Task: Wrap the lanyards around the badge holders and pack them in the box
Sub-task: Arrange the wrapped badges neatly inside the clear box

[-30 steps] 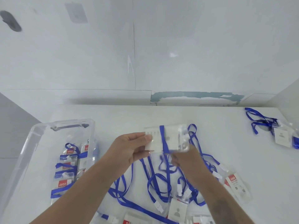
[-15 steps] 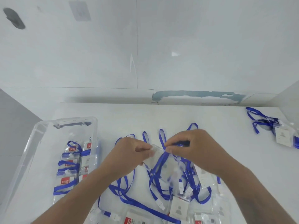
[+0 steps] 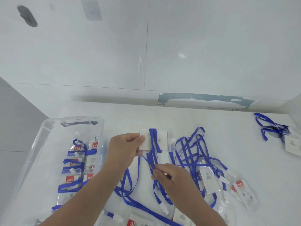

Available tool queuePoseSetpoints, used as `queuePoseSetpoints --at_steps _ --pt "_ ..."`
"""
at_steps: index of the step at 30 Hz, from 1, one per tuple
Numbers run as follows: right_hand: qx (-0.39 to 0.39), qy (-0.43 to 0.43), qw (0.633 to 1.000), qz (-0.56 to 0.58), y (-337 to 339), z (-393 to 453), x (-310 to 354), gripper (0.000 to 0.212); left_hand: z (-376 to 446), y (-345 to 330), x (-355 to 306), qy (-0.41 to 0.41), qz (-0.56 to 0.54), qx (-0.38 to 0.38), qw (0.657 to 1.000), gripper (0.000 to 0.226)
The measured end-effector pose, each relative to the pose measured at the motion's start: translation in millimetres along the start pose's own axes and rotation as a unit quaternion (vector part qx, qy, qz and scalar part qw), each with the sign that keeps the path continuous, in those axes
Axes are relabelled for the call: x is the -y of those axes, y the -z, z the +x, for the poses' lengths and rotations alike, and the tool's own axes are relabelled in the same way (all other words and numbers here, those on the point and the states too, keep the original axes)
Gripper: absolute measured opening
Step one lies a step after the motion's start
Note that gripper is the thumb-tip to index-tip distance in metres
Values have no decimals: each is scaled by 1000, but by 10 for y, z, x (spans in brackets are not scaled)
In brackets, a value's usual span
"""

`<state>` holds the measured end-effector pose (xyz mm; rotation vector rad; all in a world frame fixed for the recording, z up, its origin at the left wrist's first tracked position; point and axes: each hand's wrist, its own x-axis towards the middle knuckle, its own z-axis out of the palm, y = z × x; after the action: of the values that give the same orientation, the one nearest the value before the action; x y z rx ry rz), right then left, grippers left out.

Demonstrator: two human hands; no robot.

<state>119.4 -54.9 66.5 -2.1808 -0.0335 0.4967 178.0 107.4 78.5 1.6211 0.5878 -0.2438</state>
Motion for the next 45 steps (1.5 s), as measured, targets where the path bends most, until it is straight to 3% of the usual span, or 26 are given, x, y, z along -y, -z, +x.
queuePoseSetpoints --at_steps 3,6,8,13,15,17,19,21,23,25,27,30,32,41,45 --pt "-13 37 990 -132 176 -51 85 25 29 95 64 -78 152 11 985 18" --pt "-46 55 991 -113 497 -48 211 11 14 196 96 -78 245 95 962 9" --pt "-29 53 996 -65 689 18 266 1 -14 235 93 -51 235 184 953 10" --pt "61 11 989 138 829 193 303 15 -71 332 22 42 115 325 938 16" --pt "61 -20 957 283 720 224 251 18 -91 355 18 77 15 351 933 23" --pt "56 -71 887 453 538 219 217 17 -121 340 17 102 -66 343 931 18" --pt "69 -68 836 539 351 219 206 6 -146 299 26 114 -118 302 939 14" --pt "70 -38 807 585 214 237 211 37 -156 275 36 129 -152 247 948 17" --pt "8 -66 807 587 135 281 268 19 -155 297 37 135 -156 192 959 27" --pt "-26 -87 809 581 112 323 293 32 -153 334 38 130 -148 138 971 25" --pt "-24 -55 858 510 93 346 378 41 -144 391 64 115 -136 87 980 20" --pt "-35 1 945 324 50 410 540 17 -141 512 77 97 -115 48 987 18" --pt "-52 21 967 248 30 486 610 11 -146 632 63 94 -103 59 988 20" --pt "87 117 987 67 -146 725 1224 14 -148 1433 -154 -55 40 81 994 14" --pt "101 122 986 53 -317 833 1457 9 -124 1677 -163 -61 54 82 993 8"
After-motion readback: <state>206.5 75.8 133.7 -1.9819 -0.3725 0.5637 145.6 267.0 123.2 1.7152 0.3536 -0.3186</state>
